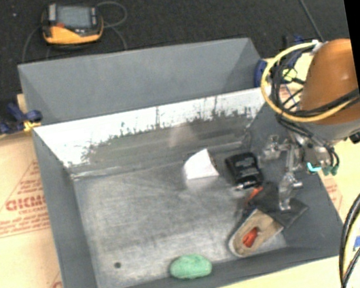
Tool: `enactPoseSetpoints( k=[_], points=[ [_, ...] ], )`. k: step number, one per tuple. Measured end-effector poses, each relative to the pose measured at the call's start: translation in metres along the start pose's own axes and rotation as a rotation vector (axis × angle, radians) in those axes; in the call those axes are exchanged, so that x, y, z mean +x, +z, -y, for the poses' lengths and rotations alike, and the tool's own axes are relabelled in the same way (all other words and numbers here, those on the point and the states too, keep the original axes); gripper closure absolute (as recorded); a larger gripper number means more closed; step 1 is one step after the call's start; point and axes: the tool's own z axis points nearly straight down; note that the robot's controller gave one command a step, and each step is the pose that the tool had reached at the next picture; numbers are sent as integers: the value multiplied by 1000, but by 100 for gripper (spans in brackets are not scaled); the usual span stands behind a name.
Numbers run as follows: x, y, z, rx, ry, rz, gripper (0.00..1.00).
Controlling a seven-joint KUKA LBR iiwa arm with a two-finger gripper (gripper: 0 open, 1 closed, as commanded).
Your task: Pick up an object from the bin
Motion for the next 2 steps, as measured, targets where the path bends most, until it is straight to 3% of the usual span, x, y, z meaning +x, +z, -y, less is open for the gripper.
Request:
enactPoseSetpoints(
  k=[1,2],
  points=[
    [-2,-4,0,2,-4,8,0],
    [-13,82,-4,4,-355,19,100]
  ],
)
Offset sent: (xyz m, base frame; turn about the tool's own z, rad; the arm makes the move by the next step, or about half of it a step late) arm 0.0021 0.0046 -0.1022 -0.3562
